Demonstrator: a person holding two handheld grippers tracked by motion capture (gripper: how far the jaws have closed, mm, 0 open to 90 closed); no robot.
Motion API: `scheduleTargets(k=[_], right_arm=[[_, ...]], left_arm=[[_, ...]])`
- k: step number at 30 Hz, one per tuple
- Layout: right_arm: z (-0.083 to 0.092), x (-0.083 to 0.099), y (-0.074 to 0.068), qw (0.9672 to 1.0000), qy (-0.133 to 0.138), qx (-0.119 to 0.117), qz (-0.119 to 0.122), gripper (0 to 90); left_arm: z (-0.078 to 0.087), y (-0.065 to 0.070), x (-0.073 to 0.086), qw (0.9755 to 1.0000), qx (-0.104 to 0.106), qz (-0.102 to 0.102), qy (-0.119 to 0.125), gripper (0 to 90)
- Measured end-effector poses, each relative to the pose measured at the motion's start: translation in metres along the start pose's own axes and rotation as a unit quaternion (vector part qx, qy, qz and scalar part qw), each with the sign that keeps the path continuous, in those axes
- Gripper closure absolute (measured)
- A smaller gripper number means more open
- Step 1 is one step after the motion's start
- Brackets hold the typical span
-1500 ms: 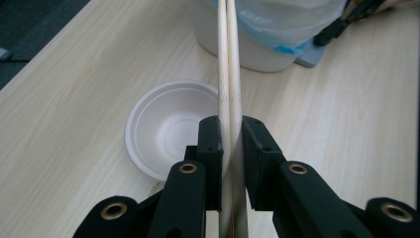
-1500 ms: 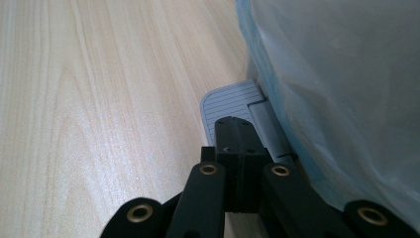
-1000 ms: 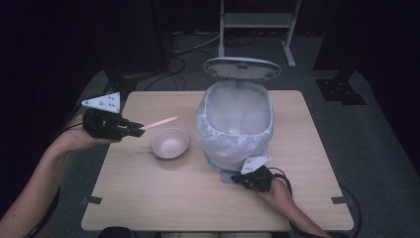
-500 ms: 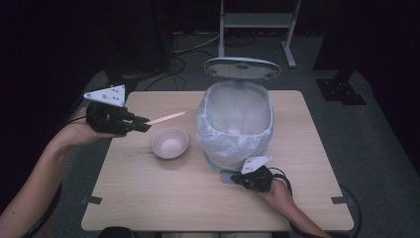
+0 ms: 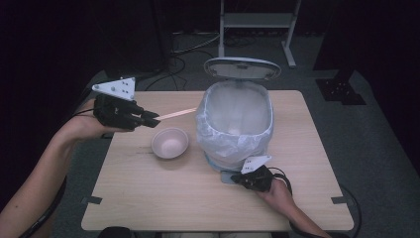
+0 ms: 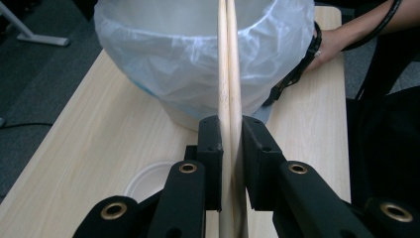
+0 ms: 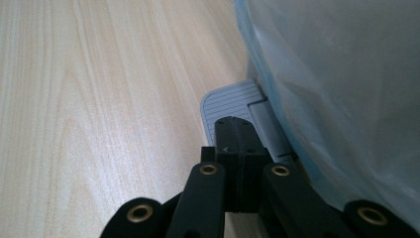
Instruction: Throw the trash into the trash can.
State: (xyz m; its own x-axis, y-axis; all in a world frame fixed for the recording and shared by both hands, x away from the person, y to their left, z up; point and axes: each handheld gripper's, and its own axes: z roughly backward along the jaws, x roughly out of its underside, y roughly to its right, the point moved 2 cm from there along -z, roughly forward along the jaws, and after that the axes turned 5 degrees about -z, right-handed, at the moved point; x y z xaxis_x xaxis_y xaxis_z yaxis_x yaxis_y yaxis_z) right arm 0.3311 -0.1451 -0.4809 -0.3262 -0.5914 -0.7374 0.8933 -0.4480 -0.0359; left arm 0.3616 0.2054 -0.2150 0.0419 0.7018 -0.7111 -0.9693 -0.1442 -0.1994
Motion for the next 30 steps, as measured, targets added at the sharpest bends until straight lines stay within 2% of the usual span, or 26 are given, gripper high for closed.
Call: scheduleTargets(k=[8, 30], right_arm=[[0.000, 0.000, 0.000, 1.0000, 0.001, -0.001, 0.001, 89.9], [0.000, 0.001, 0.001, 1.0000, 0.004, -0.001, 0.000, 89.9]], left_arm=[[-0.013, -0.003, -0.026, 0.9997, 0.015, -0.019, -0.005, 79.7], [-0.047, -0.008, -0.066, 0.9977, 0.044, -0.046, -0.021, 79.7]])
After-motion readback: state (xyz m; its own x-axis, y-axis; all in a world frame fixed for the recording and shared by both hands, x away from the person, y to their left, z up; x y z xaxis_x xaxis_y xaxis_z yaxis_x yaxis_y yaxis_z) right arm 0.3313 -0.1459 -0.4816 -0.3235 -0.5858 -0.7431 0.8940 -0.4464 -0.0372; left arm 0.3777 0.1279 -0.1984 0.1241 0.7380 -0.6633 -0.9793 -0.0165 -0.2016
